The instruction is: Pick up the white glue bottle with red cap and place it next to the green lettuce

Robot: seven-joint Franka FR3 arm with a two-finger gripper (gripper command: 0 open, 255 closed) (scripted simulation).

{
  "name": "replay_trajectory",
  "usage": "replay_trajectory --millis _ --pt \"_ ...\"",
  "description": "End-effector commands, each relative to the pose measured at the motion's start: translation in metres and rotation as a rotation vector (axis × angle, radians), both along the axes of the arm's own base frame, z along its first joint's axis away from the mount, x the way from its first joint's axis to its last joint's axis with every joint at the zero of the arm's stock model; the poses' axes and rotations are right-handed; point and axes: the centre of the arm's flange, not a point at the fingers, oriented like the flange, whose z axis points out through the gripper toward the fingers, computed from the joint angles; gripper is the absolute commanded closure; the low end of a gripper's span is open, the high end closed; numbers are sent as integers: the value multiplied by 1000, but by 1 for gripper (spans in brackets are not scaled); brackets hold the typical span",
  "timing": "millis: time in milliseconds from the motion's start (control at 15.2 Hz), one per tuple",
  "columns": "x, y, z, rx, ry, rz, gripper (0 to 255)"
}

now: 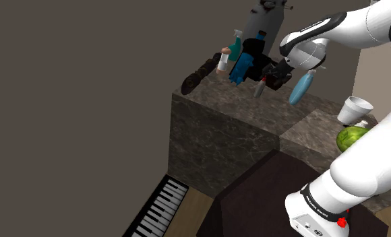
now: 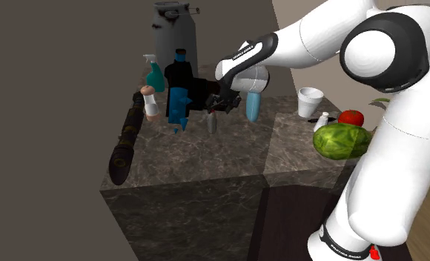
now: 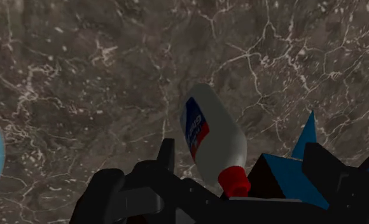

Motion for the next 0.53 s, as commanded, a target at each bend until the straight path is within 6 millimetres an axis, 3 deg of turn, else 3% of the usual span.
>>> replay_trajectory --millis 0,462 --pt "4 -5 -8 0 -8 -13 0" --pt "18 -7 -40 0 -8 -13 0"
